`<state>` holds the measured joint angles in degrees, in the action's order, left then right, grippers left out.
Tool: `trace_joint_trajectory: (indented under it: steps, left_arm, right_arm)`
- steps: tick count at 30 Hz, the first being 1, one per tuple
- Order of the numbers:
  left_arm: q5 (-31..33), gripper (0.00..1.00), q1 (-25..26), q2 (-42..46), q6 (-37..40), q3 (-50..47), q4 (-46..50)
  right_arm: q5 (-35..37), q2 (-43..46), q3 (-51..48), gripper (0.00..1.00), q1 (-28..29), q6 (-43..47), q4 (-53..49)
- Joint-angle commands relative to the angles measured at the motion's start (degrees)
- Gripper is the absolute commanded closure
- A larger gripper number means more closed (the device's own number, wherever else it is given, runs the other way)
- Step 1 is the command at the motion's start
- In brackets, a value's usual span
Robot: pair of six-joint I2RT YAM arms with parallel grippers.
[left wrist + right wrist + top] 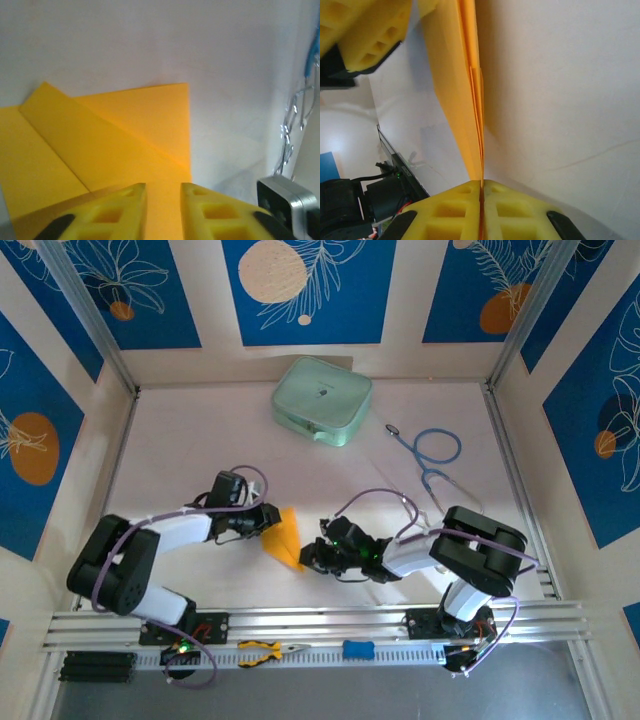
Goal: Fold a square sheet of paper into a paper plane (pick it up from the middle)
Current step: Turn over the paper at the bottom-center of the table.
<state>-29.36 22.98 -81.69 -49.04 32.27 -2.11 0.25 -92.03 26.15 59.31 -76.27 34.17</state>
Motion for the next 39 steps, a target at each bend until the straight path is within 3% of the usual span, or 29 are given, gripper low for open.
trace_joint_trajectory:
  steps: [1, 5, 10, 14, 17, 20, 26, 30, 35, 39]
  left_arm:
    - [0.16, 0.56, -0.44, 5.91, 2.03, 4.31, 8.16]
    - [2.51, 0.41, -0.48, 10.74, 5.05, 7.05, 15.45]
    - [3.84, 0.37, -0.48, 14.21, 4.92, 5.52, 16.78]
    - [7.32, 0.37, -0.48, 16.22, 4.8, 4.28, 18.33]
    - [10.09, 0.36, -0.44, 17.64, 3.72, 3.52, 19.04]
    - [12.64, 0.35, -0.55, 18.15, 3.57, 4.12, 21.2]
    - [15.05, 0.26, -0.87, 17.96, 4.54, 4.93, 24.35]
    - [17.44, 0.23, -1.5, 18.63, 4.32, 5.24, 26.81]
    - [21.55, 0.19, -3.34, 19.22, 3.51, 7.04, 32.14]
    - [22.46, 0.15, -4.84, 20.33, 3.83, 7.85, 34.02]
  right_arm:
    - [2.51, 5.21, -0.01, 0.9, -0.4, 4.33, -5.45]
    - [7.81, 14.14, 2.72, 0.9, -0.64, 10.03, -23.83]
    - [18.34, 24.47, 10.91, 0.9, -0.69, 18.35, -51.74]
    - [26.61, 27.17, 19.68, 0.9, -0.52, 24.3, -70.7]
    - [35.98, 25.15, 27.25, 0.94, 0.99, 24.37, -84.09]
    - [48.27, 19.51, 34.23, 0.94, 4.46, 18.04, -99.06]
    - [58.06, 2.09, 46.25, 0.93, 9.55, 4.19, -120.62]
    - [59.01, -8.44, 51.67, 0.91, 12.18, 5.01, -123.74]
    - [50.75, -10.38, 48.92, 0.9, 14.1, 20.7, -103.42]
    - [43.92, -9.26, 44.98, 0.88, 14.13, 26.78, -91.23]
